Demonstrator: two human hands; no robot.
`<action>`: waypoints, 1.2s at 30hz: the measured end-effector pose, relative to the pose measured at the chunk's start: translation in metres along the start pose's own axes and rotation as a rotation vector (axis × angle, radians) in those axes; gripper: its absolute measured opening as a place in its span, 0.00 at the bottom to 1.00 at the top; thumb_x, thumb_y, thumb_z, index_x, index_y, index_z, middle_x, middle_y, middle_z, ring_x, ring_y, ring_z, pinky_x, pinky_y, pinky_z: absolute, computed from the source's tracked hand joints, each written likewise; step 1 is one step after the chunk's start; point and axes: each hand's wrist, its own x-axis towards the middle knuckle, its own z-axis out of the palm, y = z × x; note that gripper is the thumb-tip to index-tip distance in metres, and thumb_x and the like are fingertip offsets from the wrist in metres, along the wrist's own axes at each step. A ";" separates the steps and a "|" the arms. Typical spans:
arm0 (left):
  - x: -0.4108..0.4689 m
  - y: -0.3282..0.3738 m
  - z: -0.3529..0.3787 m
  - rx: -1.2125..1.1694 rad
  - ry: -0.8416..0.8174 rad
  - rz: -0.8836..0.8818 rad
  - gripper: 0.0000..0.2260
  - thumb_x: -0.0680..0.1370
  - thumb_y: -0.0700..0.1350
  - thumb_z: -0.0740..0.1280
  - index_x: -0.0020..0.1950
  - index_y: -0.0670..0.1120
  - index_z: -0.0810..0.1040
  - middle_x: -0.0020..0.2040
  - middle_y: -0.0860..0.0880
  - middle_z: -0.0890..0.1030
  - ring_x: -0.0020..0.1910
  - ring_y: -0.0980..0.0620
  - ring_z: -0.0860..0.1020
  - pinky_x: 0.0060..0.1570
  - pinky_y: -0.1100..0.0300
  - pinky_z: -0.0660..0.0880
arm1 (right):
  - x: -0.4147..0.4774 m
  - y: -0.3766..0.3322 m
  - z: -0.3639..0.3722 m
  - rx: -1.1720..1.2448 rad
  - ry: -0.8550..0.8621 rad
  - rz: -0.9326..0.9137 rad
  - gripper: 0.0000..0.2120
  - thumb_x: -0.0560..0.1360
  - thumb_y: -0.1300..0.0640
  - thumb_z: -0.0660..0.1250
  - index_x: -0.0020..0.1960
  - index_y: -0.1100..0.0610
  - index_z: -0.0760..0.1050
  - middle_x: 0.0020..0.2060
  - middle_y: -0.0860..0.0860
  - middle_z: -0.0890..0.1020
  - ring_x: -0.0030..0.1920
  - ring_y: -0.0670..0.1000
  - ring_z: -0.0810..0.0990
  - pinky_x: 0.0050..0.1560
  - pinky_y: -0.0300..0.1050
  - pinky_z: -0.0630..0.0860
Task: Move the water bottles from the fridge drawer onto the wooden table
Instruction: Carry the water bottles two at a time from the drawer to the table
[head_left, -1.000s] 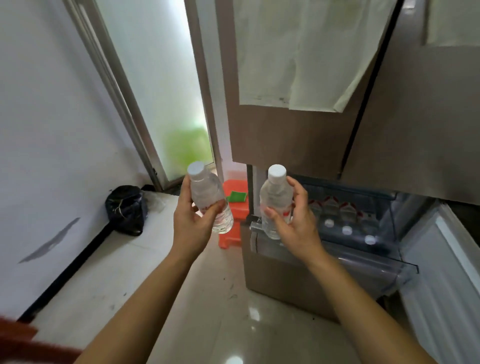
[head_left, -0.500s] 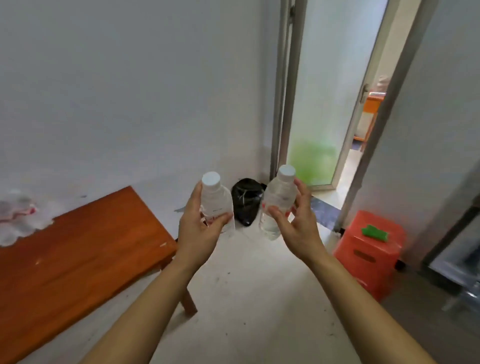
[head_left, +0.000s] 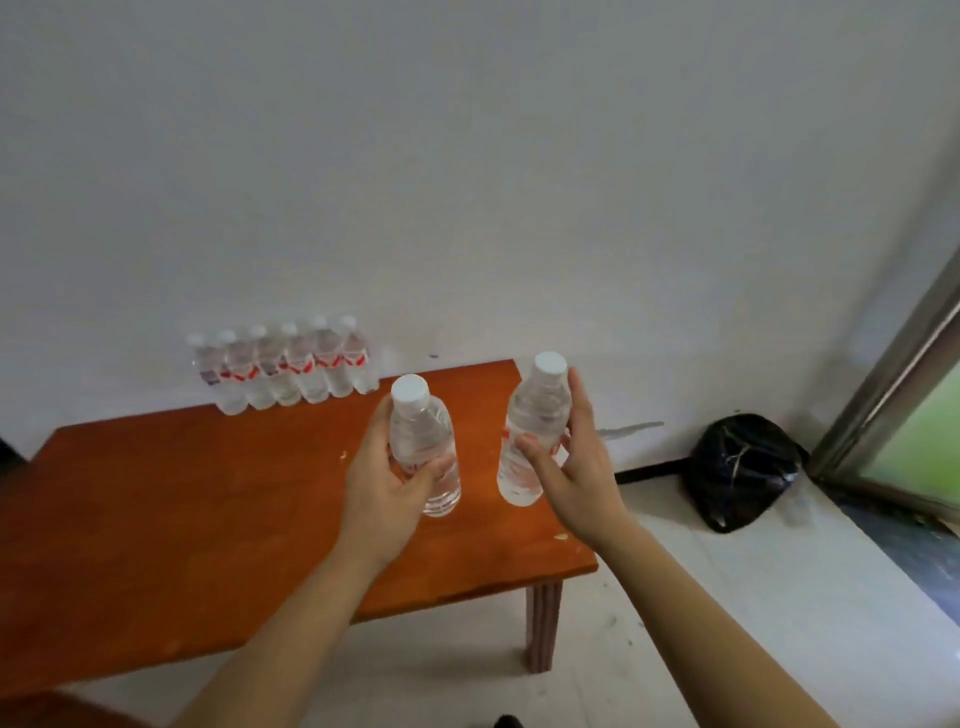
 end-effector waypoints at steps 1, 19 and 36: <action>0.019 -0.009 -0.001 0.011 0.016 -0.005 0.34 0.72 0.44 0.76 0.74 0.55 0.66 0.65 0.61 0.75 0.64 0.62 0.74 0.64 0.54 0.75 | 0.018 0.007 0.012 0.012 -0.024 -0.015 0.40 0.79 0.47 0.68 0.78 0.32 0.44 0.71 0.34 0.67 0.70 0.40 0.70 0.68 0.46 0.72; 0.246 -0.176 -0.029 0.151 0.108 -0.288 0.34 0.67 0.44 0.81 0.69 0.51 0.69 0.62 0.56 0.76 0.60 0.54 0.78 0.59 0.55 0.78 | 0.261 0.112 0.164 -0.035 -0.382 0.137 0.42 0.76 0.40 0.67 0.81 0.44 0.47 0.75 0.43 0.67 0.72 0.45 0.68 0.69 0.44 0.69; 0.458 -0.308 -0.007 0.820 -0.147 -0.044 0.33 0.65 0.69 0.73 0.62 0.51 0.76 0.54 0.52 0.83 0.55 0.48 0.77 0.53 0.51 0.70 | 0.391 0.213 0.247 -0.313 -0.316 0.274 0.34 0.72 0.48 0.76 0.73 0.48 0.63 0.68 0.50 0.74 0.63 0.52 0.77 0.59 0.49 0.78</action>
